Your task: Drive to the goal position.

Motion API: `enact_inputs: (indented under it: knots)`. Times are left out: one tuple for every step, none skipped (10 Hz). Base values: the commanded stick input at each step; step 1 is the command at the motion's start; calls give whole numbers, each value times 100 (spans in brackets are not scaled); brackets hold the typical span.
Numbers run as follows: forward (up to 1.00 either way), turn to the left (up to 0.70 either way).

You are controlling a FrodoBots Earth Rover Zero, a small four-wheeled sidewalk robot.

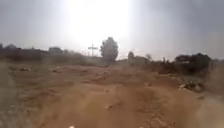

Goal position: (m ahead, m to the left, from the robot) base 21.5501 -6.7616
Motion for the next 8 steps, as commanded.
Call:
enact_inputs:
  knots:
    - [45, 0]
    - [45, -22]
    - [45, -24]
    - [45, -26]
    - [45, -27]
    - [45, -27]
    - [45, -27]
    - [45, -27]
